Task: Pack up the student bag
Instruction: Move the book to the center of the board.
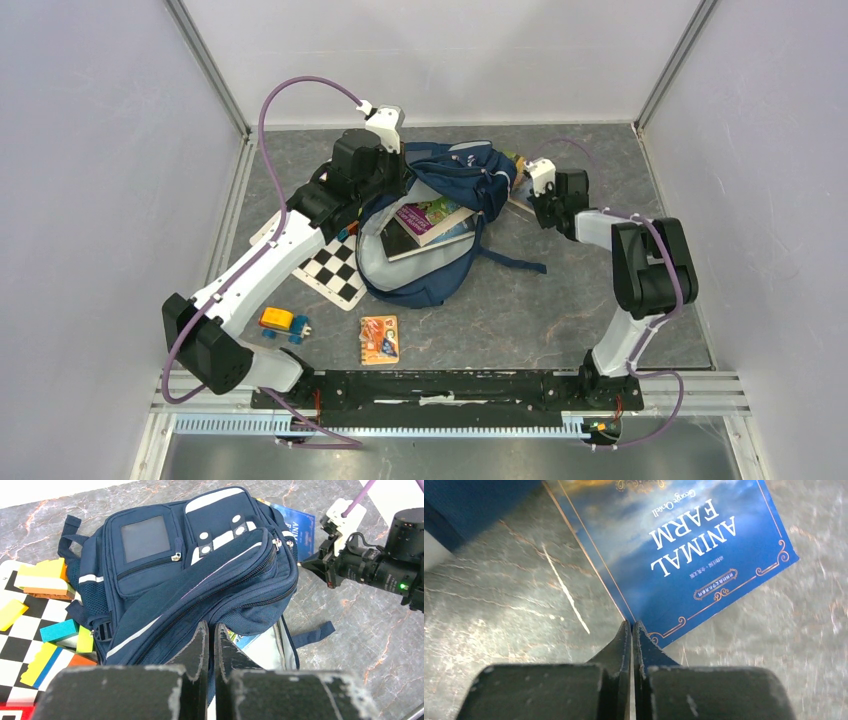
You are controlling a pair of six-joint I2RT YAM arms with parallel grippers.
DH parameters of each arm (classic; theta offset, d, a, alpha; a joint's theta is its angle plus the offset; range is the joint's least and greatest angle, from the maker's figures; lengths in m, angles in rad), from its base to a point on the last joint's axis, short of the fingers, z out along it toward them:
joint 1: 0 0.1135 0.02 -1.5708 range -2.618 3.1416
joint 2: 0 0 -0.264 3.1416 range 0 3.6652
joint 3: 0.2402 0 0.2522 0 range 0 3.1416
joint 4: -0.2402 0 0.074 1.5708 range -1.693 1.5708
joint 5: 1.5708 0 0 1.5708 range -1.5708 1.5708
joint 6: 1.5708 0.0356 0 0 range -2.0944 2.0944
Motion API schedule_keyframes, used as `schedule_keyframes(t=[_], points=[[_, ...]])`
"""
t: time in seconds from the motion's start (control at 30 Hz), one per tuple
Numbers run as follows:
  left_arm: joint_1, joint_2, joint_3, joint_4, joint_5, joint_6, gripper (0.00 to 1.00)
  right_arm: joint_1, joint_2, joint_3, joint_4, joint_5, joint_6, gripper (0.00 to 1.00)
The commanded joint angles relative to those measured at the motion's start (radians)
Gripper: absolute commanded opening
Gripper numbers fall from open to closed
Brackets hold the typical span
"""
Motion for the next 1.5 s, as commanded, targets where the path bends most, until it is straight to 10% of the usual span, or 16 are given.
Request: schedule_keyframes(t=[0.0, 0.7, 0.77, 1.03, 1.47], points=[[0.039, -0.028, 0.013, 0.11, -0.077, -0.04, 0.02, -0.026, -0.018, -0.128, -0.176, 0.154, 0.103, 0.0], [0.037, 0.019, -0.018, 0.155, -0.024, 0.047, 0.02, 0.1, -0.647, -0.427, -0.359, 0.009, 0.447, 0.0], [0.033, 0.026, -0.008, 0.151, 0.013, 0.052, 0.02, 0.1, -0.696, -0.377, -0.396, 0.068, 0.441, 0.15], [-0.087, 0.016, 0.0, 0.104, 0.0, 0.034, 0.76, -0.026, -0.553, -0.13, -0.41, 0.231, 0.331, 0.97], [-0.37, 0.138, -0.019, 0.233, 0.081, -0.184, 1.0, -0.361, -0.138, 0.076, -0.27, 0.004, 0.315, 0.98]])
